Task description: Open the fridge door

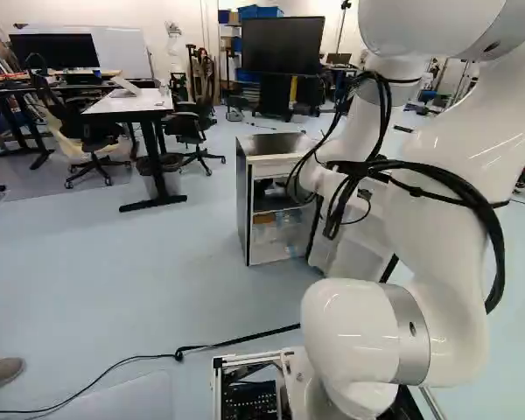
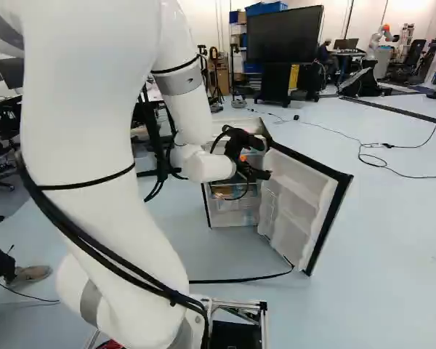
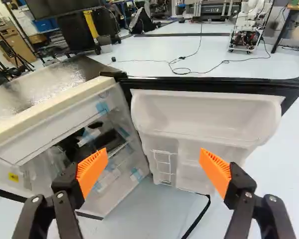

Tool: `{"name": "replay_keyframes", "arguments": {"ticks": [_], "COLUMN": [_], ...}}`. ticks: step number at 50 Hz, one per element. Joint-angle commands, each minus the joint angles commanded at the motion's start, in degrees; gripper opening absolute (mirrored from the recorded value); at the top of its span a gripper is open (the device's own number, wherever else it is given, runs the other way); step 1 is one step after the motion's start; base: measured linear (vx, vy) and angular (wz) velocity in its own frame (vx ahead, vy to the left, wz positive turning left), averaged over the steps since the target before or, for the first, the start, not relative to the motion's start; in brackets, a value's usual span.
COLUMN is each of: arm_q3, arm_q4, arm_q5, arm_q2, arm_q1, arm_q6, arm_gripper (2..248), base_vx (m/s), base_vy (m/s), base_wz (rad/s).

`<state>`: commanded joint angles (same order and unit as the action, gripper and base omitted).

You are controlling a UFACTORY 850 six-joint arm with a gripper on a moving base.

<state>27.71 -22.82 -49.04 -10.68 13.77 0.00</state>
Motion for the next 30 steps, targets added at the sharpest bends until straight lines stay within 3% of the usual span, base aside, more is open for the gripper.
{"name": "replay_keyframes", "arguments": {"ticks": [30], "arm_q3": [-6.4], "arm_q4": [6.4], "arm_q5": [-0.3], "arm_q2": [7.5], "arm_q1": [-3.9], "arm_q6": [0.0], "arm_gripper": [247], "base_vx": [0.000], "base_vy": [0.000], "base_wz": [0.000]}}
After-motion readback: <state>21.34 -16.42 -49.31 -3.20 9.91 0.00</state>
